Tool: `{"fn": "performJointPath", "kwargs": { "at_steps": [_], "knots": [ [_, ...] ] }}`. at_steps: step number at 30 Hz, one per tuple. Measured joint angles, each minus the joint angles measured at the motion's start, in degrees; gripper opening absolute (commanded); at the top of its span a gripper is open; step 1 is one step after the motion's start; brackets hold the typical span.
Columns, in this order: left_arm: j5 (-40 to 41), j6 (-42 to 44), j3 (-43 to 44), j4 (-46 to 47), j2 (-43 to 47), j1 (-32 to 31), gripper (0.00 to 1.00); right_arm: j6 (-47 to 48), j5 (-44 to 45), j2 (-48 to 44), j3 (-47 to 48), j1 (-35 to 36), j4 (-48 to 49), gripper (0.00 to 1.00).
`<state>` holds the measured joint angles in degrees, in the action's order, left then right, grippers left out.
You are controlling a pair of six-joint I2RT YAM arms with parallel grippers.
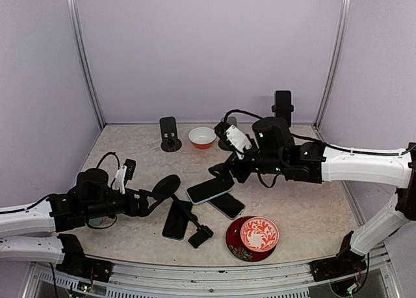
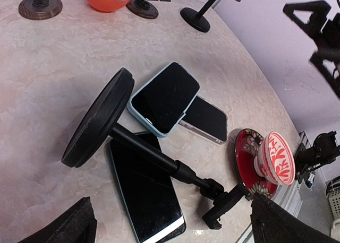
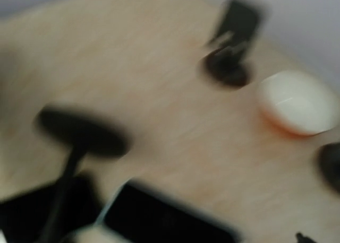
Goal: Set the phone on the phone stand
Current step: Pick up the phone stand at the center of the board.
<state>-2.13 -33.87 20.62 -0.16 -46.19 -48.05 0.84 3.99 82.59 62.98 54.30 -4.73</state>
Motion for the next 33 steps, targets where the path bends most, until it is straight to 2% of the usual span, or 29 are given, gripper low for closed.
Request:
{"fn": "performJointPath", "kwargs": {
  "at_steps": [4, 9, 19, 26, 33],
  "knots": [
    [2.16, -0.17, 0.00, -0.09, 0.59, 0.00, 0.99, -0.26, 0.28, 3.34, -2.93, 5.11, -0.76, 0.93],
    [4.76, -0.68, -0.74, -0.17, 1.60, 0.00, 0.99, -2.80, -0.61, 8.52, -5.62, 7.58, -1.70, 0.90],
    [6.75, -0.66, -1.42, -0.44, 1.86, 0.00, 0.99, -7.87, -5.77, 20.63, -2.73, 11.72, -4.02, 0.86],
    [6.51, -0.79, -1.42, -0.26, 2.23, 0.00, 0.99, -12.26, -8.26, 18.53, -4.37, 11.98, -3.89, 0.86],
    [5.79, -0.83, -1.40, 0.63, 0.76, -0.07, 0.99, -17.94, -10.25, 7.78, -10.38, 12.72, 1.27, 0.85]
  ]
}}
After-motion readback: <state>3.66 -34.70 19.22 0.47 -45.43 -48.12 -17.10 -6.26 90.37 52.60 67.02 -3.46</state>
